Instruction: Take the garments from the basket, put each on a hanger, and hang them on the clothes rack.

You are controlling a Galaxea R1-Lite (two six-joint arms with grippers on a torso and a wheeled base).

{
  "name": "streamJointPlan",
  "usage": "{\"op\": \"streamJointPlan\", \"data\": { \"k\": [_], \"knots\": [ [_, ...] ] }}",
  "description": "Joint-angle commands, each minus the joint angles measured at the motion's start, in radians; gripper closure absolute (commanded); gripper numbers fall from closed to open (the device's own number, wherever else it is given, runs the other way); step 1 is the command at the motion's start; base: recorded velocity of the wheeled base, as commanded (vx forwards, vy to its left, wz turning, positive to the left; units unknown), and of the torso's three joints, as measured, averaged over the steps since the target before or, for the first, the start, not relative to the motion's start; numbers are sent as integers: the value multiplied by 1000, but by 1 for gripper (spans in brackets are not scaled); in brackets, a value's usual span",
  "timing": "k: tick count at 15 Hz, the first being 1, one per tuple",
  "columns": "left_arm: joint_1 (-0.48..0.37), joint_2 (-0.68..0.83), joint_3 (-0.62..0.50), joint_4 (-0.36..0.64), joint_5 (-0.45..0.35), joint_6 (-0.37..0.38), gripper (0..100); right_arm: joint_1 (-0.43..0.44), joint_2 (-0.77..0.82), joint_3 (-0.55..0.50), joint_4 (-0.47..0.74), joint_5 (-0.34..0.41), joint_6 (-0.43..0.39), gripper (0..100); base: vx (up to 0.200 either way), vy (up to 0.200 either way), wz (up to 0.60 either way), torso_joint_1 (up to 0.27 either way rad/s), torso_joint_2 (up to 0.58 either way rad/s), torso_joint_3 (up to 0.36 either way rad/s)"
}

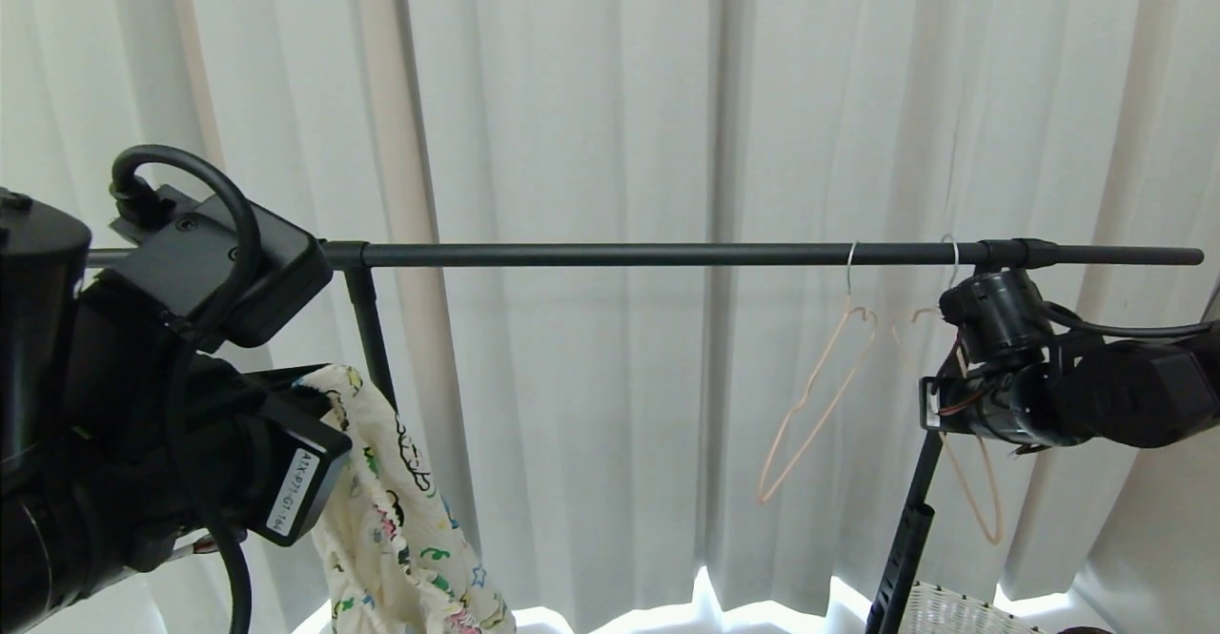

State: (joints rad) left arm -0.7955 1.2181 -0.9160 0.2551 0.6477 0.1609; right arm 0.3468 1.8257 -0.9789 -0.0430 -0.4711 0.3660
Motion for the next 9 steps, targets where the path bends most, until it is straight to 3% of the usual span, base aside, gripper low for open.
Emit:
{"op": "streamJointPlan", "data": {
  "k": [1,2,9],
  "knots": [
    [6,-5,0,1,1,2,100,-12,-77,26,-5,48,-59,100,0,0,0,0,0,0],
    [6,-8,0,0,0,3,100,-26,-91,36,-6,60,-94,100,0,0,0,0,0,0],
    [6,-15,2,0,1,5,100,-28,-175,39,-6,60,-102,100,0,0,0,0,0,0]
  ]
}}
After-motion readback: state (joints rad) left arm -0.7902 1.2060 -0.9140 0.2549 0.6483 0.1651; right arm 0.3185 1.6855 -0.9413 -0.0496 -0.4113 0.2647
